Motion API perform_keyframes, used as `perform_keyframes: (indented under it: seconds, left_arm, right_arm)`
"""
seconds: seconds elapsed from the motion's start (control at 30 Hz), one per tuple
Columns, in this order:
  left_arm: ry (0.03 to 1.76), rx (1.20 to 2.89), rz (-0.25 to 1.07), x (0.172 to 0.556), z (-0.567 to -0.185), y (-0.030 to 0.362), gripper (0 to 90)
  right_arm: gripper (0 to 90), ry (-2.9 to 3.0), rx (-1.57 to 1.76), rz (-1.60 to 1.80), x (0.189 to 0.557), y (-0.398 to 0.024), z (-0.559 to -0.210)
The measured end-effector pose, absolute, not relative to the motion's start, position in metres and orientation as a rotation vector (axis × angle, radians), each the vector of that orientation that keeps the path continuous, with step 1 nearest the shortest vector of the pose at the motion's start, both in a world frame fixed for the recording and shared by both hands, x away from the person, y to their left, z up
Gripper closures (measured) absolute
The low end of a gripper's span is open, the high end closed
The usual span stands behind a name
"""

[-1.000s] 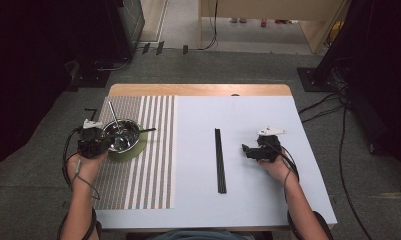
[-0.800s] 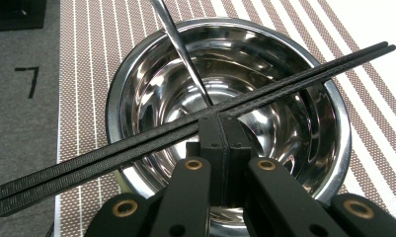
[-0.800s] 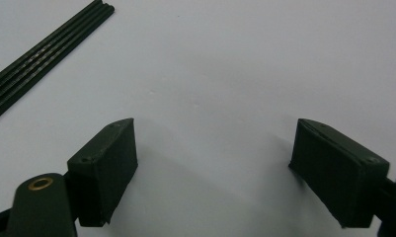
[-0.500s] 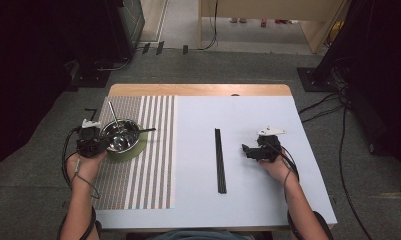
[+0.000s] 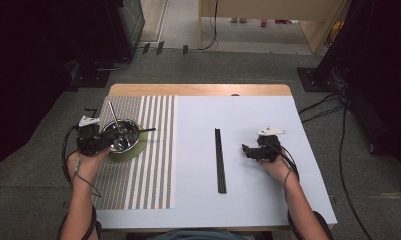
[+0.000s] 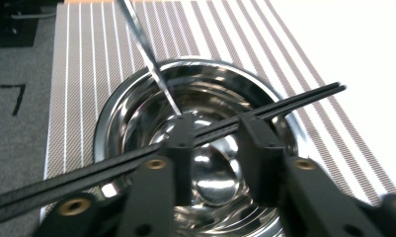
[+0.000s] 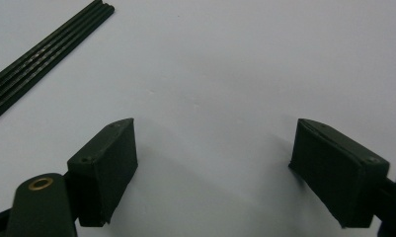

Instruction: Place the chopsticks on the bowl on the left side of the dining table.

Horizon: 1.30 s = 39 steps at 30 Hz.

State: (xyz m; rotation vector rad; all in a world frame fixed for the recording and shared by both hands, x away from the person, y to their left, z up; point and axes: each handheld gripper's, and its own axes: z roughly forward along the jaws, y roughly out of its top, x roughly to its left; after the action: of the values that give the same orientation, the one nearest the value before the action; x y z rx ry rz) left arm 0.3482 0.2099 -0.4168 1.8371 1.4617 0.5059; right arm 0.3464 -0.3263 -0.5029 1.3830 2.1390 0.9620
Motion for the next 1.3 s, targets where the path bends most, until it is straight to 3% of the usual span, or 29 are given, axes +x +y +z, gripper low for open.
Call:
perform_keyframes:
  seconds: [0.17,0.4,1.3]
  left_arm:
    - [1.451,1.827,0.493,0.351,-0.417,0.204,48.3]
    - [1.430,1.838,0.480,0.352,-0.416,0.197,40.6]
    - [1.331,1.903,0.455,0.349,-0.410,0.152,30.3]
  right_arm:
    - [17.5,2.139,1.383,0.962,0.346,-0.326,-0.503]
    - [17.5,2.139,1.383,0.962,0.346,-0.326,-0.503]
    - [17.5,2.139,1.383,0.964,0.347,-0.326,-0.503]
